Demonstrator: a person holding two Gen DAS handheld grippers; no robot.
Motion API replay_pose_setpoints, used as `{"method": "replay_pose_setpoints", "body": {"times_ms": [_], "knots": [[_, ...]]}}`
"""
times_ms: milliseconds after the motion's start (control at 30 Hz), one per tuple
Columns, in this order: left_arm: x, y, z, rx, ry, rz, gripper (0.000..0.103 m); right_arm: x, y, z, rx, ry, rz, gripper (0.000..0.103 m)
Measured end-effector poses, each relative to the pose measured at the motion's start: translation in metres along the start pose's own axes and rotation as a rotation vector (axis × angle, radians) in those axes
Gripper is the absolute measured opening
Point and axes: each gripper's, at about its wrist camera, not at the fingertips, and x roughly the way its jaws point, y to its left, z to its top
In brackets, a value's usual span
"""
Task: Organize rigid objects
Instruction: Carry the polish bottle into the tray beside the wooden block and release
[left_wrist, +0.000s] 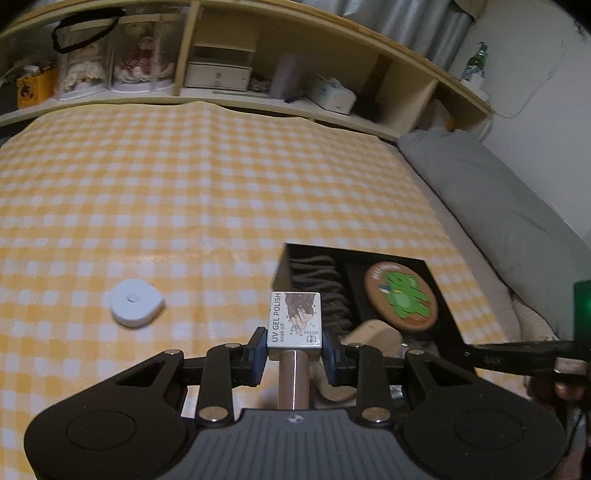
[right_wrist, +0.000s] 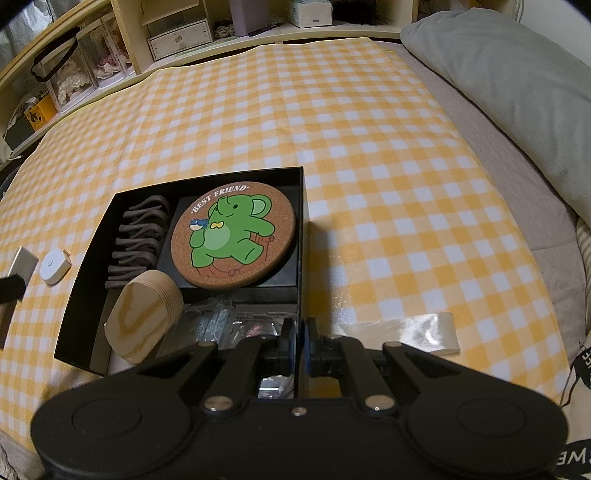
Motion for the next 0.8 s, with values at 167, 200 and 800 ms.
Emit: {"method": "replay_pose_setpoints", "body": {"times_ms": [167,200,800], "knots": [[-0.001,-0.005,-0.005,-0.063,0.026,-0.064,0.032,0.000,0.000,0.001,0.000,0.000,0.000,0.006],[0.001,-0.005,-0.005,-0.091,0.036,-0.085,0.032,0.000,0.000,0.001,0.000,0.000,0.000,0.006],[0.029,0.001,-0.012,-0.367,0.099,-0.082,0.048,0.000,0.000,0.000,-0.001,0.000,-0.001,0.006]]}}
